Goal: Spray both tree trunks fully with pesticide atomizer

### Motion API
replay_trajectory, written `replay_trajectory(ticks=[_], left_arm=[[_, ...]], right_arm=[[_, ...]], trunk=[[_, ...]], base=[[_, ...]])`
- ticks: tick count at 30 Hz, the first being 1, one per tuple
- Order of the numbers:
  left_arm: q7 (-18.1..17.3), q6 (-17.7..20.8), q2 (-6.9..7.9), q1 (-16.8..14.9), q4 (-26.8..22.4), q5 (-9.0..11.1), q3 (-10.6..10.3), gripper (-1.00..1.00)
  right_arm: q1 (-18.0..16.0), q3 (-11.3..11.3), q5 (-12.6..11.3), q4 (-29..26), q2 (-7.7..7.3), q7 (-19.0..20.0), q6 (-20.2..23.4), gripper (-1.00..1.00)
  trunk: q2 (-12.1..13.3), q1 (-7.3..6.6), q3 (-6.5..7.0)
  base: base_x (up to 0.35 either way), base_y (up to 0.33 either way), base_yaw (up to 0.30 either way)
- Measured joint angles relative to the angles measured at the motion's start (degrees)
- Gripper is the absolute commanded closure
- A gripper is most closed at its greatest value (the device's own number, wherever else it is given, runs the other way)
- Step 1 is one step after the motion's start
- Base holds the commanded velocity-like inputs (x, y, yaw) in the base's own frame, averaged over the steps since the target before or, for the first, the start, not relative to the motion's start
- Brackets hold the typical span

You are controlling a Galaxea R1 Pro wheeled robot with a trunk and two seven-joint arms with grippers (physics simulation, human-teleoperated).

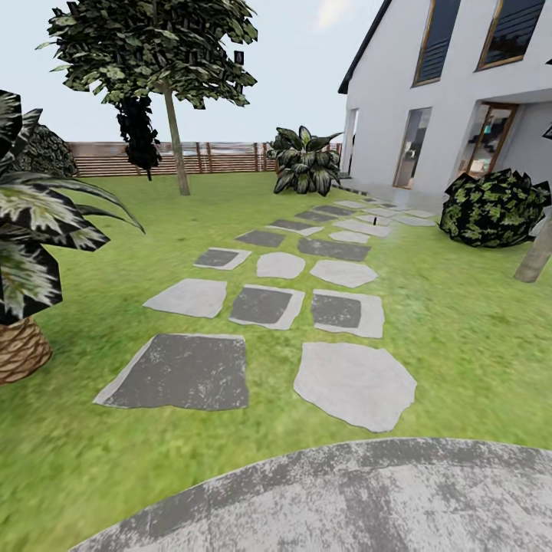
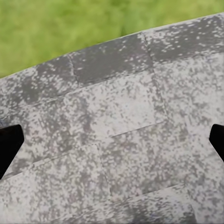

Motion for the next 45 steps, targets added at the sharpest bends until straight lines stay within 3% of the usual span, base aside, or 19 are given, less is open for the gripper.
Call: replay_trajectory(ticks=[10,30,45], left_arm=[[0.0,0.0,0.0,0.0,0.0,0.0,0.01,-1.0],[0.0,0.0,0.0,0.01,0.01,-0.08,-0.01,-1.0],[0.0,0.0,0.0,-0.02,0.01,-0.08,-0.01,-1.0]], right_arm=[[0.0,-0.01,-0.15,-0.08,0.0,0.06,0.0,-1.0],[0.0,0.03,-0.13,-0.08,0.0,0.08,0.0,-1.0],[0.0,0.13,-0.08,-0.09,0.17,0.08,0.0,-1.0]], trunk=[[-4.01,2.2,-1.92],[-12.03,6.59,-7.15],[-18.05,9.89,-9.99]], base=[[0.0,0.0,-0.009],[0.0,0.0,-0.107],[0.0,0.0,-0.023]])
